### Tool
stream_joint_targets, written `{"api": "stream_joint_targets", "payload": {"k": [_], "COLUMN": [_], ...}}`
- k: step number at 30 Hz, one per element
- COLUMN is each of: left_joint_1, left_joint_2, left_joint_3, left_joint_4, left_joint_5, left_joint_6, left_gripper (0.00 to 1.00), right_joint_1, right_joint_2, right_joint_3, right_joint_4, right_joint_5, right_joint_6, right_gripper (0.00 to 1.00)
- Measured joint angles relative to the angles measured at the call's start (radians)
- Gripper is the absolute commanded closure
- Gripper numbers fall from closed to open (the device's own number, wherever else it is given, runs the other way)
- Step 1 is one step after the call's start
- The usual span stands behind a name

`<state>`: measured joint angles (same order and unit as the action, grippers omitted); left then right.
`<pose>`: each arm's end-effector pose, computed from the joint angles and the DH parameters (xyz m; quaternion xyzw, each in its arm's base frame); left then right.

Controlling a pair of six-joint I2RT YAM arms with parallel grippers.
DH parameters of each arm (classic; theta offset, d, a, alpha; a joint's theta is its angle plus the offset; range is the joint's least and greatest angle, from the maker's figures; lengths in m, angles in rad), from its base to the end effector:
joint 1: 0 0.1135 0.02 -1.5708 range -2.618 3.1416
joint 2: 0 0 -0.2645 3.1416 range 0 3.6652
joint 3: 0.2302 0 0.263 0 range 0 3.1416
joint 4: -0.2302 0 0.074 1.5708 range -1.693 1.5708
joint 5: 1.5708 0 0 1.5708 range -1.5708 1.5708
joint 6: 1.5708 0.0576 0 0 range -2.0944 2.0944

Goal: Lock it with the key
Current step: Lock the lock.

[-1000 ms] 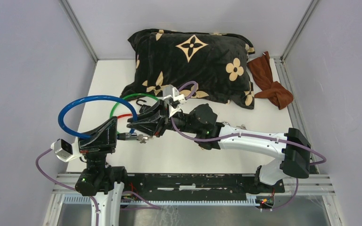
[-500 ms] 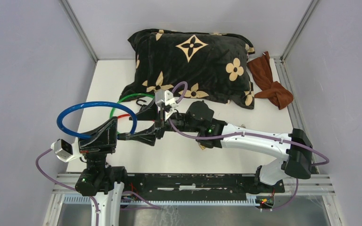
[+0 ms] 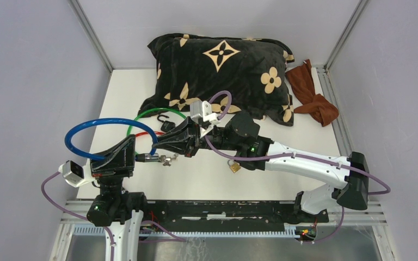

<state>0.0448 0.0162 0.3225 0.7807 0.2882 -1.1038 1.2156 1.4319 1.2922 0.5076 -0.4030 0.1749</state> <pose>0.0424 -0.0145 0.3666 -0.0117 0.2748 -0.5150 0.8119 0.1053 0.3489 0.4449 -0.4188 0.3990 0.6044 0.5478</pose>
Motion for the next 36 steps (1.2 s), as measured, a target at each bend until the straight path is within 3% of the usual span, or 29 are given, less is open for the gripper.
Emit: {"api": "stream_joint_targets", "payload": {"k": [11, 22, 24, 27, 36], "left_joint_1": [0.005, 0.005, 0.005, 0.005, 0.005], "left_joint_2": [0.000, 0.000, 0.000, 0.000, 0.000], "left_joint_3": [0.000, 0.000, 0.000, 0.000, 0.000], "left_joint_4": [-0.001, 0.004, 0.004, 0.004, 0.003], "left_joint_5": [-0.022, -0.020, -0.019, -0.018, -0.017], "left_joint_6": [-0.001, -0.001, -0.001, -0.001, -0.001], "left_gripper": [0.98, 0.98, 0.98, 0.98, 0.98], "right_joint_1": [-0.008, -0.013, -0.023, -0.052, -0.079], "right_joint_2": [0.048, 0.043, 0.040, 0.030, 0.023], "right_joint_3": [0.009, -0.015, -0.021, -0.021, 0.000], "right_joint_4": [0.075, -0.006, -0.040, -0.105, -0.298], "right_joint_5": [-0.029, -0.058, -0.087, -0.147, -0.245], "right_joint_6": [0.018, -0.009, -0.016, -0.026, -0.050], "right_gripper": [1.00, 0.35, 0.28, 0.27, 0.42]}}
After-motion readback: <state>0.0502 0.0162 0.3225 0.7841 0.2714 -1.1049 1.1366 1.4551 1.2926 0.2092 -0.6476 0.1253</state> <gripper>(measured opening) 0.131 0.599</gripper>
